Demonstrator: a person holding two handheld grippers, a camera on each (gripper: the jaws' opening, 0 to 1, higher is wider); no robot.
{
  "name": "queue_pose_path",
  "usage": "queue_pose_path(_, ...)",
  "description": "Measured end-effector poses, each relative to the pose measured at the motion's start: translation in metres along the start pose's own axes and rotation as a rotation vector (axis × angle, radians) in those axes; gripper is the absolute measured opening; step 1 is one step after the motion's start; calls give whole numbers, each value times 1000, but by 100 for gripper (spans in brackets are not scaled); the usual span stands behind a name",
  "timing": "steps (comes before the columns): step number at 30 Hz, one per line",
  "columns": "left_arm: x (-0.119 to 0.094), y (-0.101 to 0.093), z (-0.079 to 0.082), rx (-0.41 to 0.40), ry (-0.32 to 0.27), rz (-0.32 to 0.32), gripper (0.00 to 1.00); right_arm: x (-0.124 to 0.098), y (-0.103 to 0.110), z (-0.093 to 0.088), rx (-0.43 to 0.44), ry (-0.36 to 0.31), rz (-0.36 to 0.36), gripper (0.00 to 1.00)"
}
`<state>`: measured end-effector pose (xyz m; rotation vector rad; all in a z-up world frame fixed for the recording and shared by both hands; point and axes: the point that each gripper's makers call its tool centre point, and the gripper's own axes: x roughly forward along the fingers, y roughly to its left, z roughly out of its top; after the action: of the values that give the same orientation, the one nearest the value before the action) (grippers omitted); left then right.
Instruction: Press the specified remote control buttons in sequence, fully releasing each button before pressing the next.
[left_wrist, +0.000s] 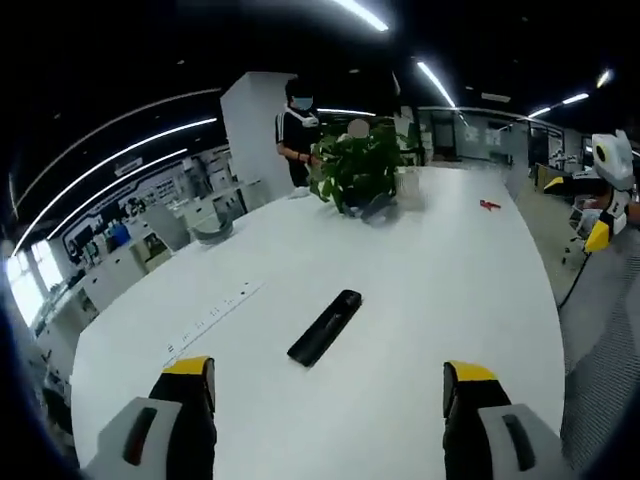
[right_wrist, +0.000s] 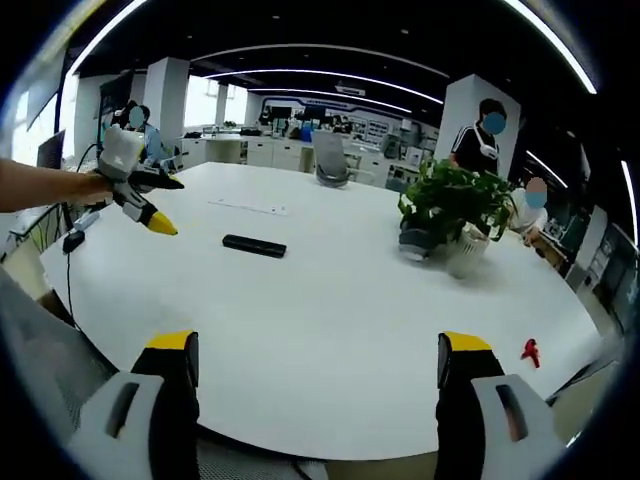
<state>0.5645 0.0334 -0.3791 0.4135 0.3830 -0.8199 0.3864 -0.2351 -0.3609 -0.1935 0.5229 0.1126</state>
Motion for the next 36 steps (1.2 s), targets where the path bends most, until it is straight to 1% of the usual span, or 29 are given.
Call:
queue_pose_path(1,-9,-3,4,0,-15,17,100,-1,0,1,-2,-3,-2,100)
queue_pose_path(2,-12,-6,6,-5,-20,14,100,-1,0,2,-2,-7,-2,100)
queue_pose_path(3,-20,-9,14,-11,-59,31,100,-2,0,3,1,-15,0,100)
queue_pose_path(7,-45,-23,26,-38,-102,58,100,-2,0,5,0,-24,2,100)
queue_pose_path(8,-53,-26,29,-62,-118,75,100,-3,0,5,-5,-23,-2,100)
queue_pose_path(9,-58,-29,31,-80,-133,86,100,-3,0,5,-8,-28,-5,100)
queue_pose_path(11,-70,-36,31,-93,-138,101,100,-5,-2,8,-2,-44,-10,100)
queue_pose_path(14,-84,-44,33,-106,-149,127,100,-5,-4,8,13,-46,-12,100)
queue_pose_path(15,-91,-48,34,-117,-159,146,100,-5,-4,9,15,-49,-13,100)
queue_pose_path(16,-96,-52,35,-128,-167,149,100,-5,-4,9,16,-51,-12,100)
queue_pose_path(17,-104,-57,38,-157,-193,163,100,-5,-4,10,21,-54,-10,100)
queue_pose_path(18,-108,-60,39,-172,-206,167,100,-6,-4,10,28,-53,-7,100)
queue_pose_path(20,-119,-68,36,-193,-210,189,100,-6,-5,10,41,-53,-5,100)
queue_pose_path(21,-126,-70,35,-213,-223,221,100,-6,-5,10,45,-55,-5,100)
queue_pose_path(23,-136,-76,33,-230,-237,242,100,-7,-6,12,51,-65,-6,100)
queue_pose_path(24,-143,-79,31,-250,-241,265,100,-8,-7,13,50,-74,-12,100)
queue_pose_path(25,-147,-82,29,-259,-240,267,100,-8,-7,13,48,-75,-17,100)
queue_pose_path(27,-153,-87,26,-263,-241,280,100,-8,-8,12,48,-72,-19,100)
queue_pose_path(28,-156,-88,25,-256,-240,302,100,-8,-8,12,49,-73,-18,100)
queue_pose_path(30,-162,-89,22,-255,-249,345,100,-9,-9,14,45,-83,-27,100)
queue_pose_path(31,-164,-89,20,-260,-241,355,100,-9,-10,14,43,-83,-31,100)
queue_pose_path(32,-167,-88,17,-268,-236,378,100,-9,-10,13,44,-81,-33,100)
queue_pose_path(33,-171,-84,14,-297,-228,415,100,-9,-11,13,44,-80,-35,100)
queue_pose_path(34,-173,-84,14,-309,-232,424,100,-9,-11,13,44,-81,-35,100)
queue_pose_path(35,-176,-80,17,-326,-259,453,100,-9,-10,14,43,-83,-33,100)
queue_pose_path(36,-177,-79,17,-331,-265,469,100,-10,-10,14,41,-84,-33,100)
